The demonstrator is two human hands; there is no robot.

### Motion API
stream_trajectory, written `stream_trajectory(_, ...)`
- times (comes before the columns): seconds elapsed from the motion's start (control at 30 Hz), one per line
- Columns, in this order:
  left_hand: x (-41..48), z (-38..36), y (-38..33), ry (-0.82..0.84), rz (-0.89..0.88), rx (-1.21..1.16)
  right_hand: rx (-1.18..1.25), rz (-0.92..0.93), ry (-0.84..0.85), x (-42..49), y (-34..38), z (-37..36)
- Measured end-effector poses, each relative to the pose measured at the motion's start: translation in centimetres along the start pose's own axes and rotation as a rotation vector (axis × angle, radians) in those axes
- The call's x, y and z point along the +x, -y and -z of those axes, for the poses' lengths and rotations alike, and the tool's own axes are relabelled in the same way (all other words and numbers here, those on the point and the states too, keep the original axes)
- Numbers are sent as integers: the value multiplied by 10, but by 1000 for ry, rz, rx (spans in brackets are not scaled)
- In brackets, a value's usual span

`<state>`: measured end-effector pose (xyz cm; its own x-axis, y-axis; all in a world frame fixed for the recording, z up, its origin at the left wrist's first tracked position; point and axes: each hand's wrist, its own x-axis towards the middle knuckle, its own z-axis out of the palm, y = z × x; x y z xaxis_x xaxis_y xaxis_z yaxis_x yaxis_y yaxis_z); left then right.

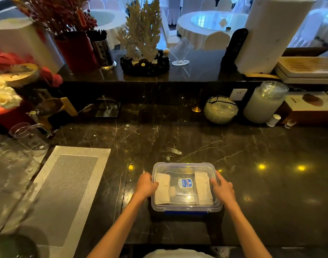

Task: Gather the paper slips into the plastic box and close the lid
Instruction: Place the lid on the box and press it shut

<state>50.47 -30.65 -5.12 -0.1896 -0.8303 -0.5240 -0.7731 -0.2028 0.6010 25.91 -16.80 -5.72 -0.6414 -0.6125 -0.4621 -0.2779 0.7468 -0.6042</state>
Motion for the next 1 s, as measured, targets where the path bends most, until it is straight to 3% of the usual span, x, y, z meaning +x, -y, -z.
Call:
stream_trajectory(0.3,2,-5,-1,-48,-11,56,31,-24,-52,1,-7,-4)
stream_trajectory(0.57,1,-15,6,-48,-17,-29,-460,208,-332,-26,-5,-21)
stream_trajectory(0.77,-6,-21,4,-38,-95,-12,-620,482,-174,-18,23,-38)
stream_trajectory(1.0,20,-29,-38,-74,-319,365,-688,449,-186,-12,6,-53)
